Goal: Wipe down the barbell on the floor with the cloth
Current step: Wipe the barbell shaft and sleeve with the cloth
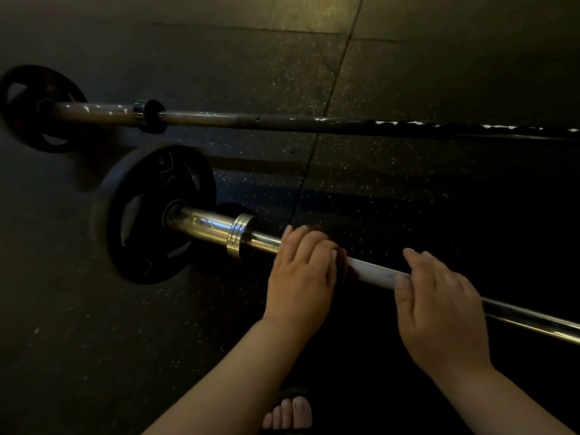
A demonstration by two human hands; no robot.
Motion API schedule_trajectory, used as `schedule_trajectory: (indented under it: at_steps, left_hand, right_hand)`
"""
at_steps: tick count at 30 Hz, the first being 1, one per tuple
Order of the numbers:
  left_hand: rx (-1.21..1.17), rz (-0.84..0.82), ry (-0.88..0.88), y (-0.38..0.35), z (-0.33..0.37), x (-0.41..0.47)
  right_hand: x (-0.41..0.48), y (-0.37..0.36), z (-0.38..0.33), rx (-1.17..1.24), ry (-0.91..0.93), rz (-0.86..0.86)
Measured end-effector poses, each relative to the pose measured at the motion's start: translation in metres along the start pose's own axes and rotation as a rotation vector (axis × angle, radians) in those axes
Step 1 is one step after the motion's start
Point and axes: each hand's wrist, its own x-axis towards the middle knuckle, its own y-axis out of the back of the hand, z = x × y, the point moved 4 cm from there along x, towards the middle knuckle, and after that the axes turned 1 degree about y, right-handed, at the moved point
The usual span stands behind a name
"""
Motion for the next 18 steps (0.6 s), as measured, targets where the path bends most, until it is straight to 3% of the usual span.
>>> schedule_trajectory:
  at_steps: [4,10,15,18]
  left_hand:
    - [0.195,-0.201,0.035,-0.007,0.014,0.043]
    - [0.097,-0.043,-0.015,0.004,-0.003,0.001]
    - [0.011,0.073,0.325,-0.001,-0.001,-0.001]
    - [0.032,-0.007,0.09,-0.014,0.033,-0.004]
  right_hand:
    - [0.004,-0.003,-0.001,-0.044,0.014,0.004]
    - [0.003,-0.001,0.0,-0.027,0.038,0.008]
    - [-0.001,-0.007,-0.005,-0.036,0.047,-0.009]
    - [0.0,-0.005,-0.008,-0.049,0.037,-0.011]
